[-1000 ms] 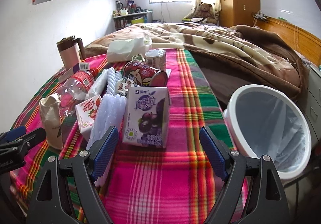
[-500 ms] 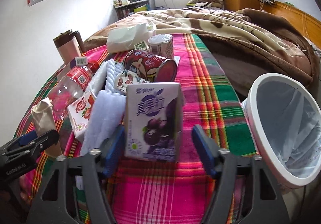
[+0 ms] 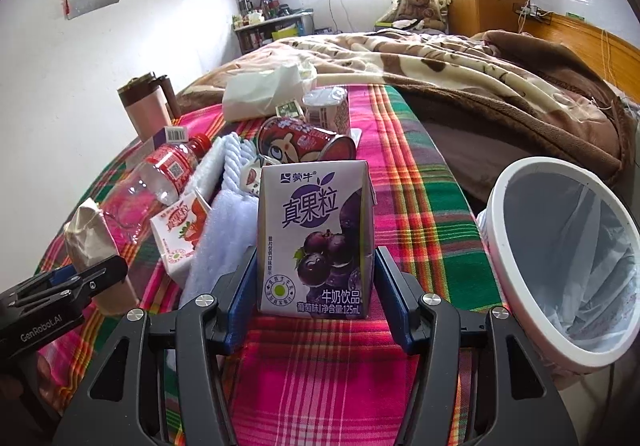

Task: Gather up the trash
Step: 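Grasp the purple grape milk carton with the right gripper, then carry the grape carton over the white bin and open the right gripper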

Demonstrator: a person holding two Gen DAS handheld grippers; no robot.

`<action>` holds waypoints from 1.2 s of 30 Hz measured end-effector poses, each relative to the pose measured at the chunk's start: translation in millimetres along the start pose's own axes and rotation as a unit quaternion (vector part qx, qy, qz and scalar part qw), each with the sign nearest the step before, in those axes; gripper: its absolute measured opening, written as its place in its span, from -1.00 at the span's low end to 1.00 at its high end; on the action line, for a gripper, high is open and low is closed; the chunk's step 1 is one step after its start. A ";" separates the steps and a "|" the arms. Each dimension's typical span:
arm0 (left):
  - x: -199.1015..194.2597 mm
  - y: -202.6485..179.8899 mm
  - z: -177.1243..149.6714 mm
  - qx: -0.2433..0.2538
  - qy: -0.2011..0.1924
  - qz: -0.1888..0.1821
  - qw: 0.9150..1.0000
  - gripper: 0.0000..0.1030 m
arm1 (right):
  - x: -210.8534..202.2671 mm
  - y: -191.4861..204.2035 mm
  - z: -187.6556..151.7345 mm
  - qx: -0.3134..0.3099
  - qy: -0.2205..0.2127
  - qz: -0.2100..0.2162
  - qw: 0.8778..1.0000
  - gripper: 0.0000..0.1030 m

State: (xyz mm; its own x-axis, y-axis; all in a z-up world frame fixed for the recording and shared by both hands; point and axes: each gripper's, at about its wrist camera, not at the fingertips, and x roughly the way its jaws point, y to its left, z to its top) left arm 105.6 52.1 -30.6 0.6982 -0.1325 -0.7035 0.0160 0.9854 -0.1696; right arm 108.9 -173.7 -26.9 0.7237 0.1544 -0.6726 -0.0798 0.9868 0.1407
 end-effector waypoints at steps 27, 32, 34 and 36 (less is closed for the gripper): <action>-40.5 -81.0 16.2 0.070 -0.063 -0.048 0.994 -0.17 | -63.0 -52.2 12.5 0.042 -0.085 -0.026 0.995 0.11; -36.3 -112.0 20.9 0.095 -0.063 -0.071 0.991 -0.17 | -73.8 -72.0 14.0 0.053 -0.095 -0.046 0.993 0.11; -33.9 -126.2 23.2 0.104 -0.063 -0.082 0.989 -0.17 | -75.4 -78.9 14.6 0.058 -0.097 -0.055 0.992 0.11; -30.2 -139.9 25.4 0.114 -0.062 -0.094 0.987 -0.17 | -77.0 -87.3 14.9 0.064 -0.097 -0.064 0.991 0.11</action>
State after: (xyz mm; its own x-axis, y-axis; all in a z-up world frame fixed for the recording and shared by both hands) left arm 100.4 -79.1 31.9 0.7493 -0.3151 -0.5825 0.3045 0.9450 -0.1195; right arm 70.3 -272.5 23.4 0.8414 0.0048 -0.5403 0.0992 0.9816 0.1632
